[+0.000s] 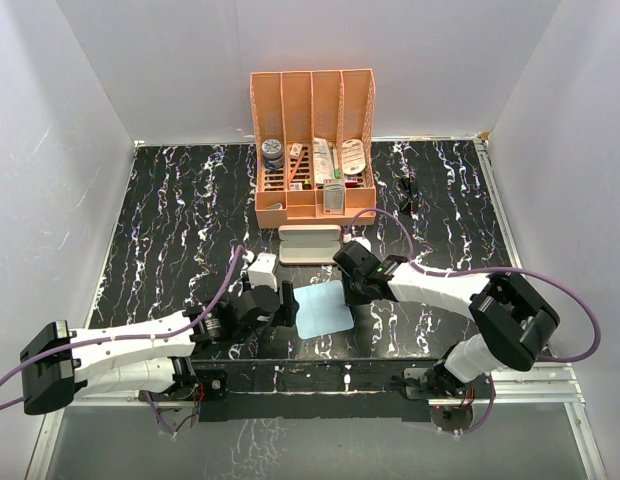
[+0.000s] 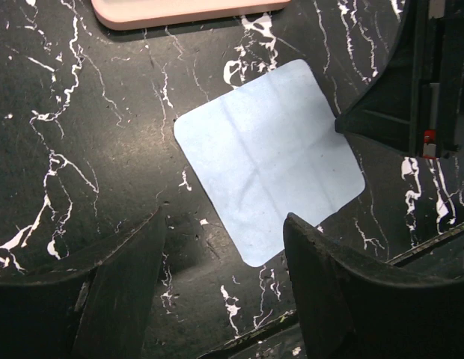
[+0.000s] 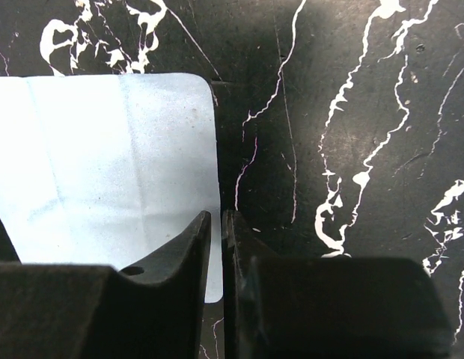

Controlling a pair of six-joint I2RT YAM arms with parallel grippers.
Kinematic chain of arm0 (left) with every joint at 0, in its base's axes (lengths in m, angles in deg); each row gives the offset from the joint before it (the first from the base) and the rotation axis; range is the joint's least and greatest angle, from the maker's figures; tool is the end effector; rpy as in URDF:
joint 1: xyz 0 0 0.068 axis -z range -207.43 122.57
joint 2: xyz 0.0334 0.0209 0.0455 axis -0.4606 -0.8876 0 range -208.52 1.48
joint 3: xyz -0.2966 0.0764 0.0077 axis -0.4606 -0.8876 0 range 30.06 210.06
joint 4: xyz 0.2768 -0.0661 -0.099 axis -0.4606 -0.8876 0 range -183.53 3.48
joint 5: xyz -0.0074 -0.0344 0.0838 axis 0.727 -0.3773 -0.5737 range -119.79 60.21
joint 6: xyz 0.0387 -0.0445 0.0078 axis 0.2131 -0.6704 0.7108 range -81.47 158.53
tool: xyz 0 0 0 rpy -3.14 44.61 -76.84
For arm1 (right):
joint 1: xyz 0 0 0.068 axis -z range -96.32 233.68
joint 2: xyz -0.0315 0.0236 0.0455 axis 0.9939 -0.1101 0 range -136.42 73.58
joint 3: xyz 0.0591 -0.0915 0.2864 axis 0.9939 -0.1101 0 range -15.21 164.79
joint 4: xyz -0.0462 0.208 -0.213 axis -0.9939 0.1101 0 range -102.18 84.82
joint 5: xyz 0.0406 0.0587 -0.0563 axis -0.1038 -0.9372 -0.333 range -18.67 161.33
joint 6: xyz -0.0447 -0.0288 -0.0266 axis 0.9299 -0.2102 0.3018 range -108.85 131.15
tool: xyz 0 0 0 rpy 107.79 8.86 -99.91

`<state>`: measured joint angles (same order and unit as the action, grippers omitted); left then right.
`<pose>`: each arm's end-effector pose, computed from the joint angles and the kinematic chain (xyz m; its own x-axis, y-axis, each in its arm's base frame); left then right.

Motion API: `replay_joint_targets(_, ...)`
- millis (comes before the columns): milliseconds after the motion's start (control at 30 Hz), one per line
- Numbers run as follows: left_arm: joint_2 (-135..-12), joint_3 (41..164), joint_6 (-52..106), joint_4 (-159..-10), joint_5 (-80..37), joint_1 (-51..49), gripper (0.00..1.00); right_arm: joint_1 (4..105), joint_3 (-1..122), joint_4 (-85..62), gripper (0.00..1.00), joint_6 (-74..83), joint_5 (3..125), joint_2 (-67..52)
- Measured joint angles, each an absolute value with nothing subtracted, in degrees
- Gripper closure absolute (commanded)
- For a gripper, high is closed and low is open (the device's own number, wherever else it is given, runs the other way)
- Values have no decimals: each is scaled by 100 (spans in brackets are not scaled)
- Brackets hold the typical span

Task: Organize the sunglasses
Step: Fold the glasses cleaning cloth at the center of the board.

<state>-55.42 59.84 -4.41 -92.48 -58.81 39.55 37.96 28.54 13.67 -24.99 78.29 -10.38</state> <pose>0.1110 -0.2070 0.2250 -0.5962 -0.1203 -0.7938 0.3274 0.8663 -0.3772 0.2091 0.2069 0.1637 -0.9142 -0.0990 -0.3930 -0.1699 0.9740 0.1498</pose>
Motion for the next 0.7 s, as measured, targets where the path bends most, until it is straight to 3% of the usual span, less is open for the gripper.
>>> replay_joint_targets(700, -5464, 5800, -561, -9303, -5929, 3955, 37, 3678, 3086, 1561, 86, -2204, 8087, -1303)
